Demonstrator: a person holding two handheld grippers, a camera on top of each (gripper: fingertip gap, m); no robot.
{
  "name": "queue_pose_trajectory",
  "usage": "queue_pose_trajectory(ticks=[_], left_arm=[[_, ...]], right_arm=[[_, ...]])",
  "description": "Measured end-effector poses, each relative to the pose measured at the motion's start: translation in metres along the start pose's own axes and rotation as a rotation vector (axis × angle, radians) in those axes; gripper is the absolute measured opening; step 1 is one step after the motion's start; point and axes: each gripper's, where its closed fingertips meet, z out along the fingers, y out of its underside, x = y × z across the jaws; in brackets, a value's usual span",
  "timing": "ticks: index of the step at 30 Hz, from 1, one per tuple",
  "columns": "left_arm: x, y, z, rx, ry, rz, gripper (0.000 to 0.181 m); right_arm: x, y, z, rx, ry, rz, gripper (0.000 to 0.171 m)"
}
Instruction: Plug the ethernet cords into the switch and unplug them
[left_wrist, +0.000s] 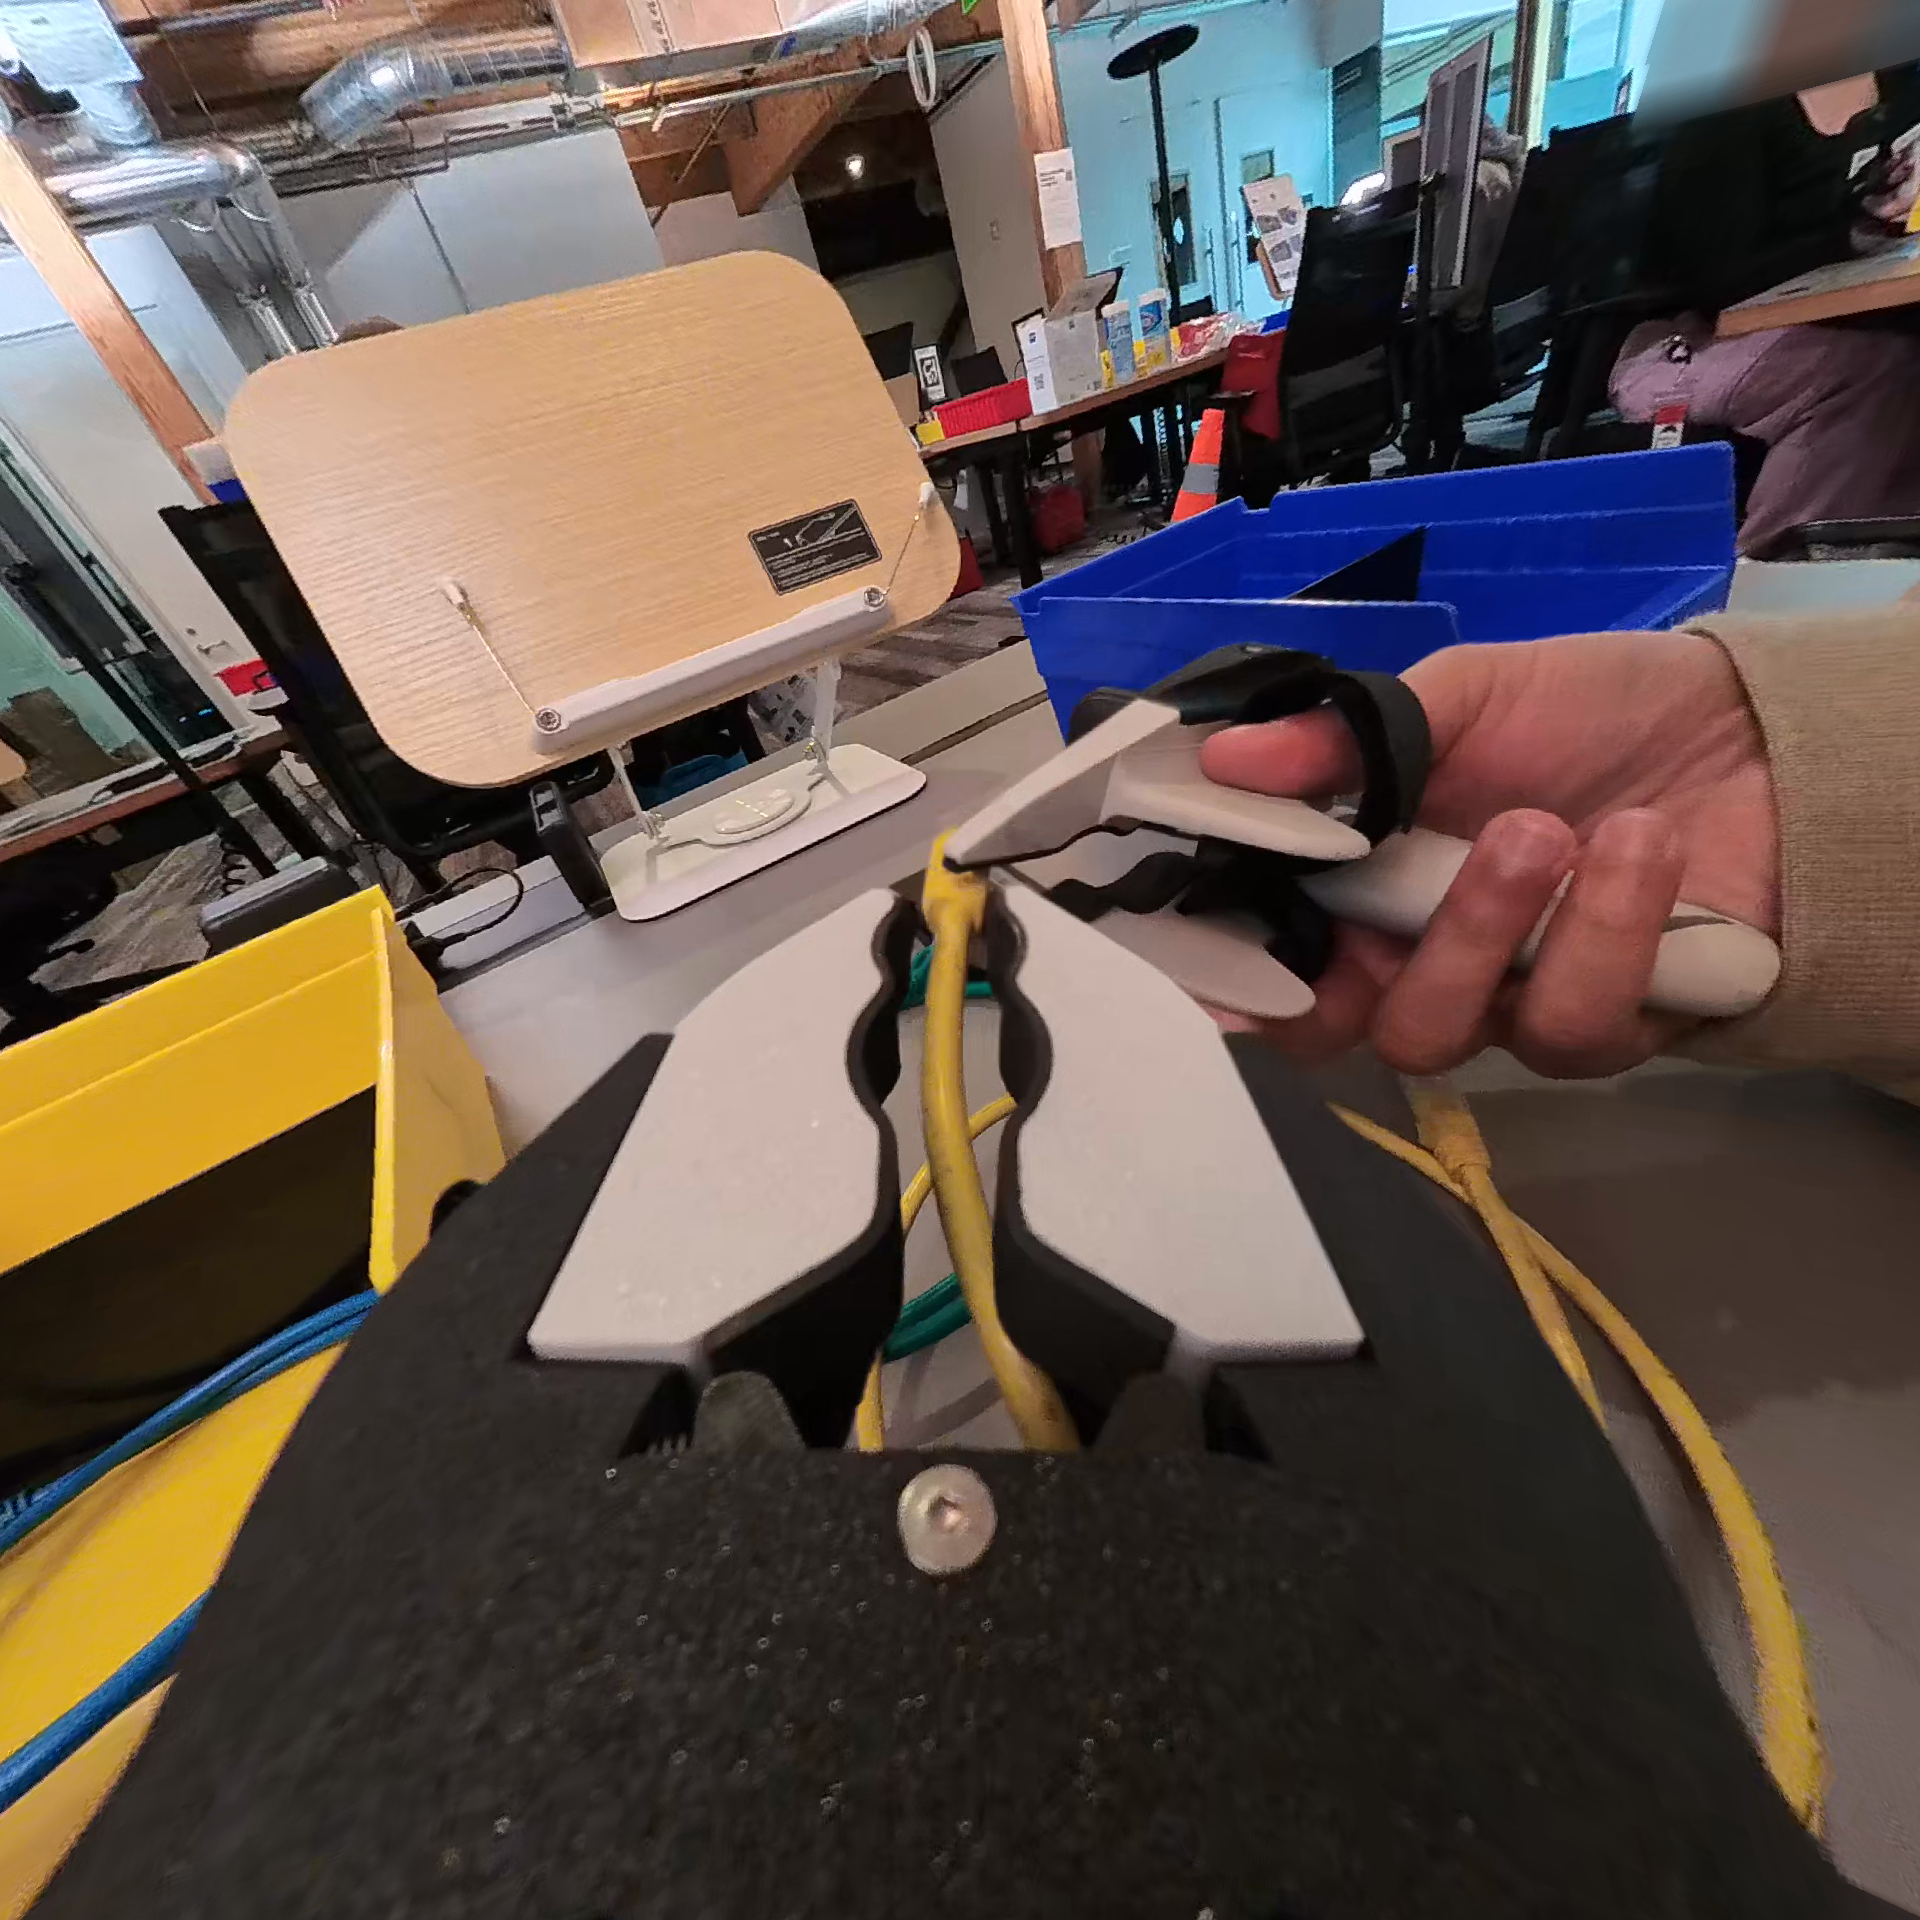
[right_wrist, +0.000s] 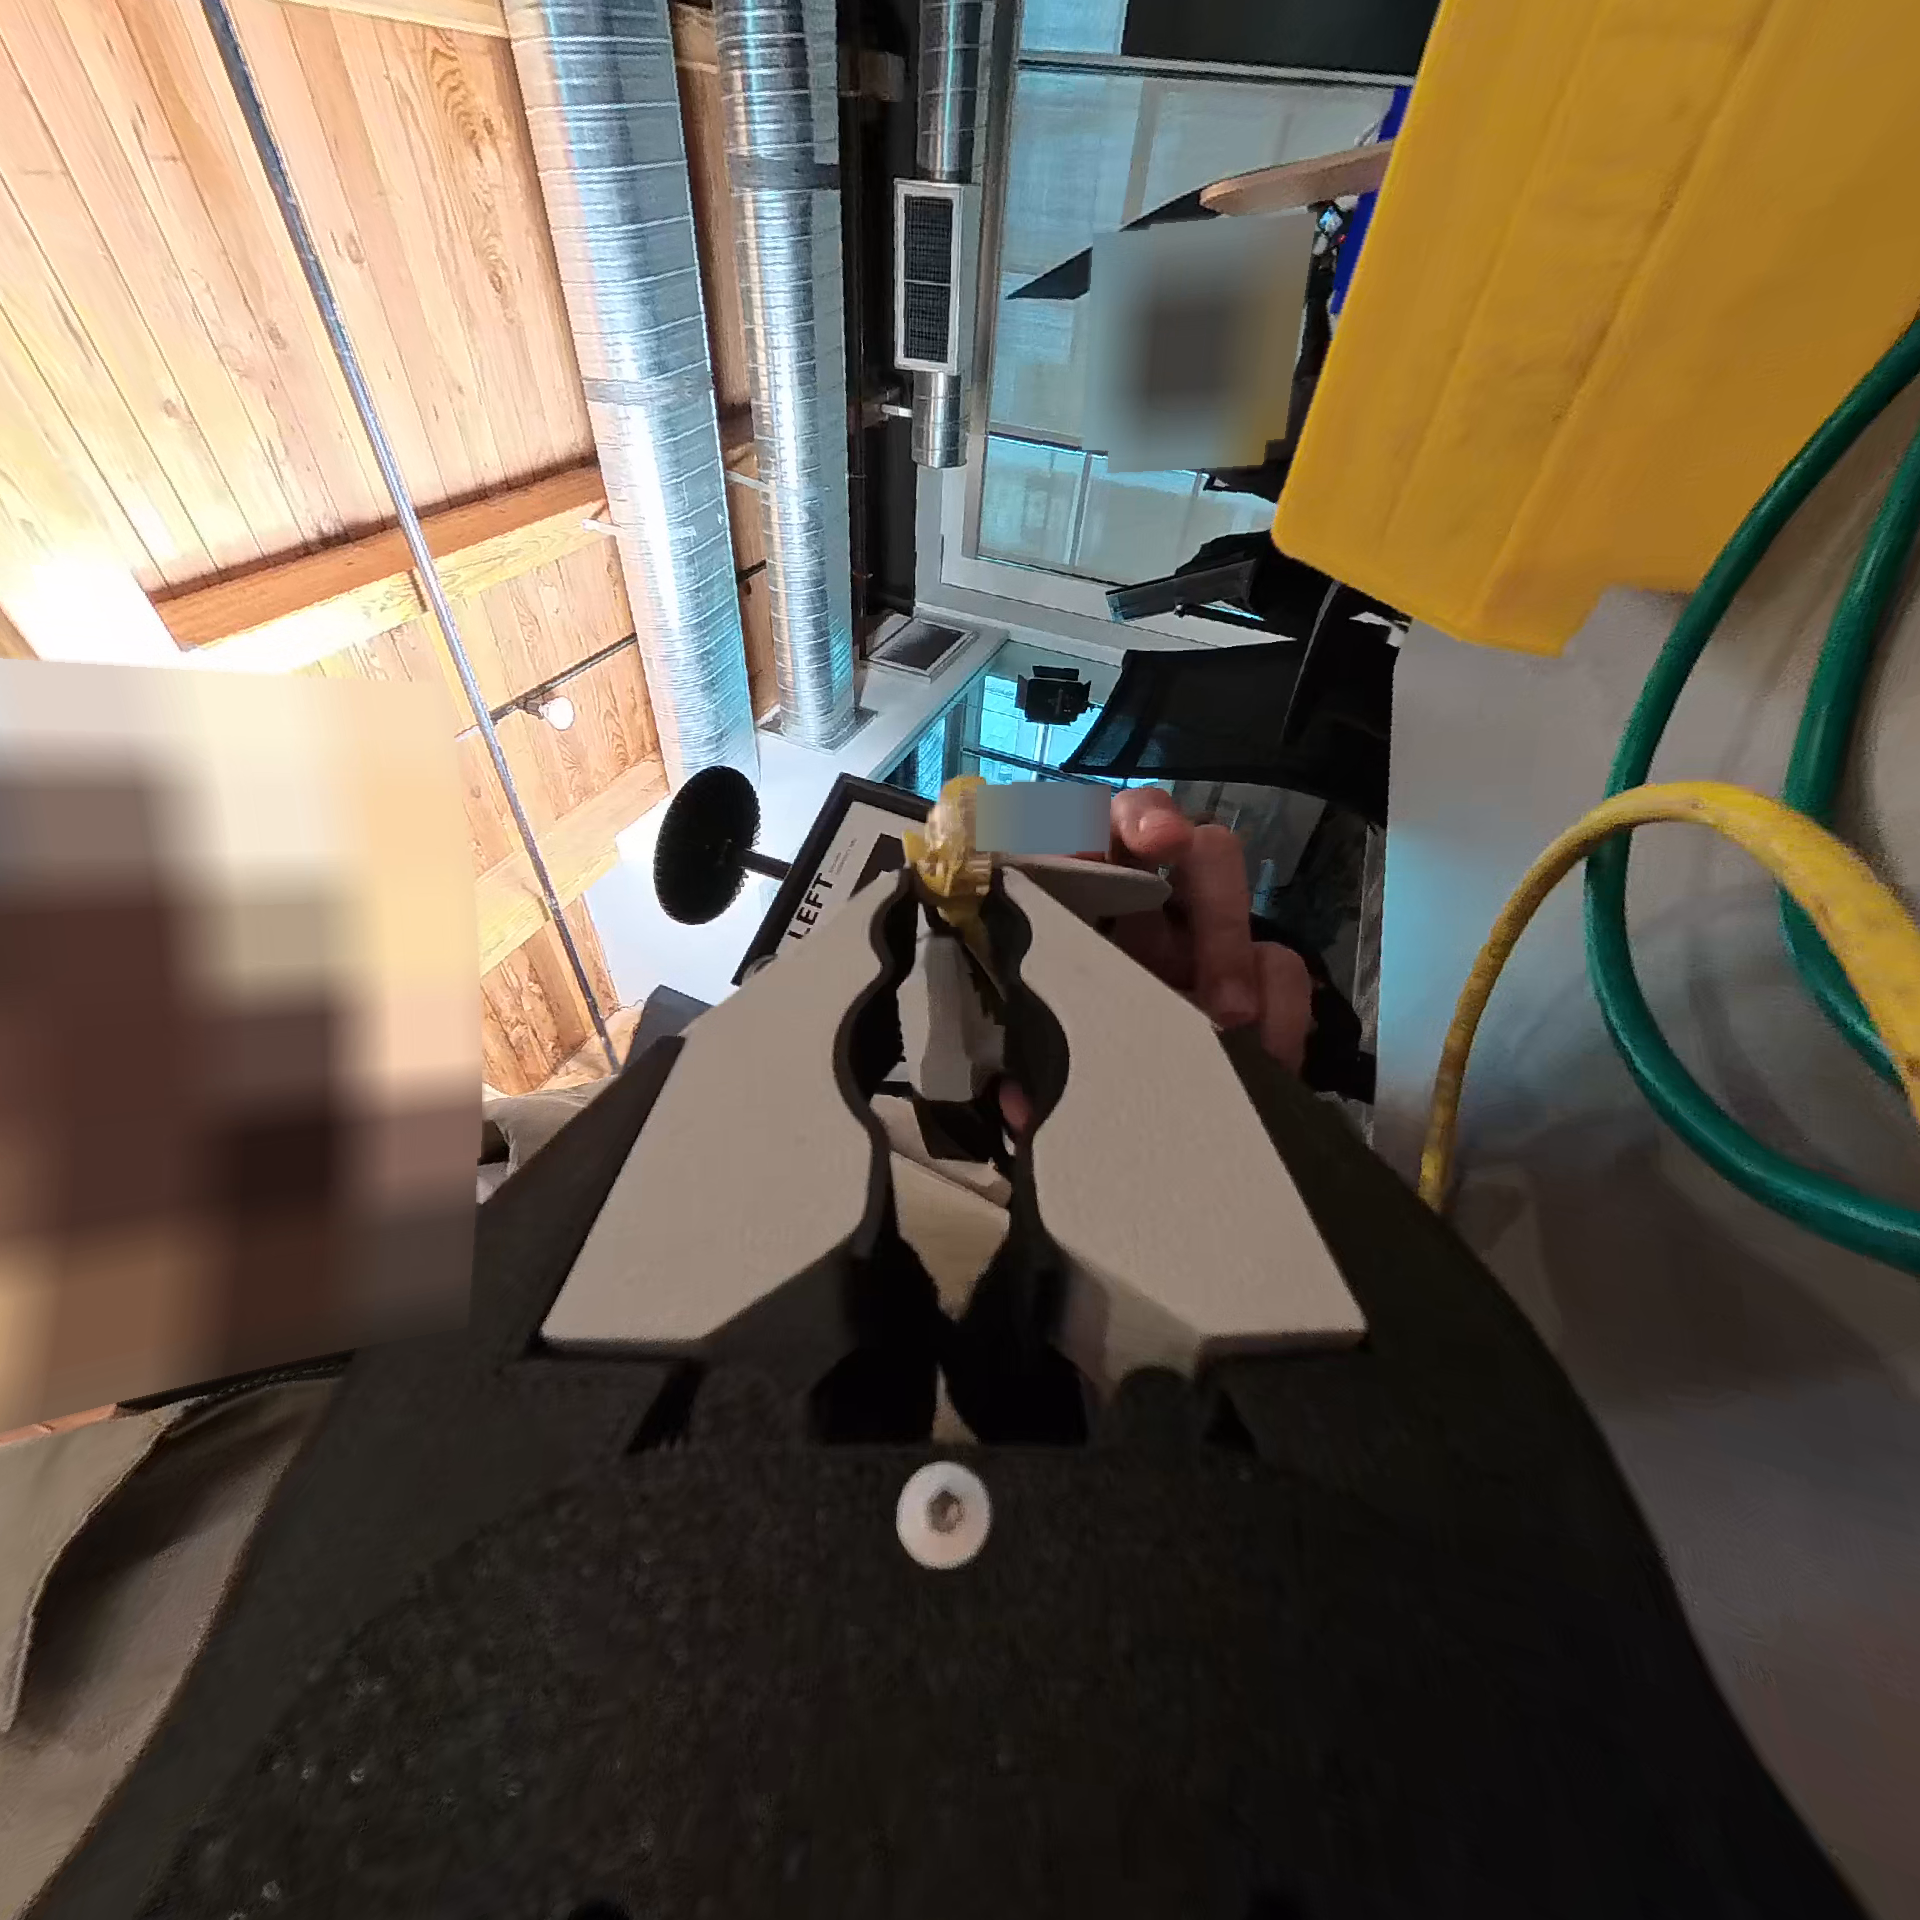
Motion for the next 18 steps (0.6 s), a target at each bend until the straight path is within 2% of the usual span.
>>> queue_pose_trajectory(ticks=[7, 9, 10, 13, 17, 18], left_arm=[[-0.001, 0.009, 0.002, -0.067, 0.025, -0.007, 0.008], [-0.004, 0.015, 0.003, -0.113, 0.032, -0.043, 0.007], [-0.007, 0.016, 0.002, -0.115, 0.031, -0.073, 0.000], [-0.020, 0.019, -0.003, -0.109, 0.022, -0.170, 0.000], [-0.027, 0.023, -0.004, -0.105, 0.016, -0.217, 0.000], [-0.026, 0.023, -0.004, -0.102, 0.021, -0.211, 0.000]], right_arm=[[0.010, -0.002, -0.001, 0.005, 0.076, -0.035, 0.012], [0.015, -0.006, -0.002, 0.002, 0.178, -0.142, 0.013], [0.015, -0.008, -0.003, -0.007, 0.232, -0.204, 0.018], [0.006, -0.021, -0.012, -0.009, 0.375, -0.410, 0.037], [0.011, -0.038, -0.028, 0.007, 0.593, -0.620, 0.036], [0.017, -0.040, -0.034, 0.001, 0.655, -0.668, 0.026]])
